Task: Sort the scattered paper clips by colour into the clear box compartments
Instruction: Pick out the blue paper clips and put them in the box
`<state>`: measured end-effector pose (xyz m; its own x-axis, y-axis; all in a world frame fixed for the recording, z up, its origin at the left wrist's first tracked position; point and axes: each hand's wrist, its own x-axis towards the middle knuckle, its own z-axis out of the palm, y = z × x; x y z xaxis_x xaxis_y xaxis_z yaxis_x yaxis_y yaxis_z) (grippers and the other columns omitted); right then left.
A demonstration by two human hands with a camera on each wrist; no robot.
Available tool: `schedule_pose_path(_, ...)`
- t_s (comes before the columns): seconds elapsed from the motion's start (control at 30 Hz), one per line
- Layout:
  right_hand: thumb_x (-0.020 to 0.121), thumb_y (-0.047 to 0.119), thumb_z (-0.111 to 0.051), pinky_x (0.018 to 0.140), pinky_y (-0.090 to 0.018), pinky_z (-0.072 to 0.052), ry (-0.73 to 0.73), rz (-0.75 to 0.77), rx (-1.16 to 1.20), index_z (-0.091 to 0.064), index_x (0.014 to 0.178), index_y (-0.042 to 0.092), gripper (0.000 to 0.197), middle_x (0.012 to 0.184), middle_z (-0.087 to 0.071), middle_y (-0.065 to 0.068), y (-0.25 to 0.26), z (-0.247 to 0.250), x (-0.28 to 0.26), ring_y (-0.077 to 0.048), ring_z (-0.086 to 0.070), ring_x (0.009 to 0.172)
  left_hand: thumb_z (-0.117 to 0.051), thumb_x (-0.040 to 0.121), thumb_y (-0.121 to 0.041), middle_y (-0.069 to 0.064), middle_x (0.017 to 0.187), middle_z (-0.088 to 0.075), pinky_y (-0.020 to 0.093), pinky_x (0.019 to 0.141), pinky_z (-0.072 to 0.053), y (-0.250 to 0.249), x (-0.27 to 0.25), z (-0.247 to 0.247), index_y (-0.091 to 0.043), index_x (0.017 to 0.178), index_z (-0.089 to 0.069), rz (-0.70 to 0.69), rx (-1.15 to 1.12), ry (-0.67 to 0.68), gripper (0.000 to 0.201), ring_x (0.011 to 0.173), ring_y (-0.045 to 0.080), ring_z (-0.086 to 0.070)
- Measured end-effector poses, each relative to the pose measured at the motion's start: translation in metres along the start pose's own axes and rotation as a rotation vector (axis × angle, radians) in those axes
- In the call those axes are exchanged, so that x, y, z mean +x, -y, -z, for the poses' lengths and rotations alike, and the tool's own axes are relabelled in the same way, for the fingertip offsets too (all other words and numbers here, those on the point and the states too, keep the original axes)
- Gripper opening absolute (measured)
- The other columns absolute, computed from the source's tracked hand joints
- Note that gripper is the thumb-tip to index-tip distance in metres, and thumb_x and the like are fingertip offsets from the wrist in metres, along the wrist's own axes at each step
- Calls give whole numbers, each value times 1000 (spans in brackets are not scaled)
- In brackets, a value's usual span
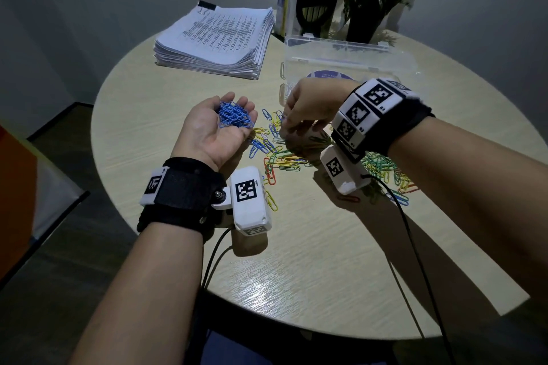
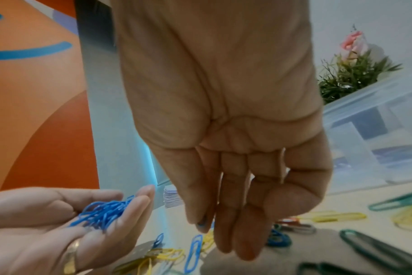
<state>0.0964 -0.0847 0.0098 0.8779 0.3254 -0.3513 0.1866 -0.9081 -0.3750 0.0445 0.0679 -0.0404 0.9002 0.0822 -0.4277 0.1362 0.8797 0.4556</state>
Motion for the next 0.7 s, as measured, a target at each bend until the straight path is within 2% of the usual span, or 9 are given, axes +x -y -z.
schedule_pose_path(0.13, 71, 7, -68, 69, -38, -55, -78, -30, -41, -71, 81, -1, 13, 75, -66, -19, 9, -6, 1, -20, -55, 63, -29, 102, -20, 18, 88, -56, 37, 86, -42, 0, 0, 0, -4, 88, -54, 4, 13, -1, 33, 81, 27, -56)
schedule_pose_path(0.23, 71, 5, -69, 57, -26, -45, -86, -27, -146, -73, 87, -1, 18, 65, -56, -9, 17, -12, 2, -20, -48, 54, -29, 103, -20, 18, 89, -56, 37, 86, -42, 0, 1, 1, -4, 88, -54, 5, 14, -1, 33, 81, 27, -56)
schedule_pose_path(0.3, 79, 12, -69, 49, -23, -38, -87, -12, -251, -70, 88, 0, 15, 68, -53, -9, 23, -16, 0, -21, -47, 58, -29, 102, -20, 18, 89, -56, 37, 85, -43, 0, 1, 1, -3, 89, -54, 9, 15, 0, 33, 82, 27, -56)
schedule_pose_path(0.33, 82, 15, -68, 46, -22, -34, -95, -4, -290, -65, 80, 1, 14, 67, -51, -9, 25, -17, 0, -22, -48, 64, -29, 102, -20, 18, 90, -56, 37, 86, -43, 1, 1, 1, -3, 90, -54, 9, 15, 1, 33, 82, 27, -56)
schedule_pose_path(0.37, 84, 15, -66, 43, -22, -31, -109, 3, -313, -56, 69, 4, 21, 63, -47, -8, 25, -18, 1, -23, -48, 70, -29, 102, -20, 18, 90, -56, 37, 86, -43, 1, 1, 1, -3, 90, -54, 8, 15, 2, 33, 82, 27, -56)
schedule_pose_path(0.43, 86, 13, -61, 41, -22, -28, -134, 9, -338, -41, 59, 9, 35, 59, -40, -6, 25, -20, 2, -24, -45, 73, -29, 102, -20, 18, 90, -56, 37, 86, -43, 1, 1, 1, -3, 90, -54, 5, 12, 5, 33, 82, 27, -56)
schedule_pose_path(0.47, 87, 13, -59, 41, -22, -28, -135, 15, -336, -39, 58, 9, 36, 58, -39, -5, 25, -20, 2, -24, -45, 72, -29, 102, -20, 18, 90, -56, 37, 86, -43, 1, 1, 1, -3, 90, -54, 5, 11, 5, 33, 81, 27, -56)
schedule_pose_path(0.6, 83, 23, -64, 42, -23, -27, -124, 16, -316, -41, 55, 9, 39, 56, -38, -5, 25, -23, 2, -21, -41, 57, -29, 102, -20, 17, 87, -57, 37, 75, -45, 1, 3, 1, -4, 88, -54, 8, 19, -7, 33, 80, 27, -56)
schedule_pose_path(0.7, 82, 26, -68, 41, -24, -28, -116, 37, -350, -40, 54, 8, 43, 55, -37, -5, 26, -26, 0, -24, -42, 64, -29, 102, -21, 17, 87, -57, 37, 76, -44, 1, 5, 2, -4, 87, -54, 8, 21, -16, 33, 80, 27, -56)
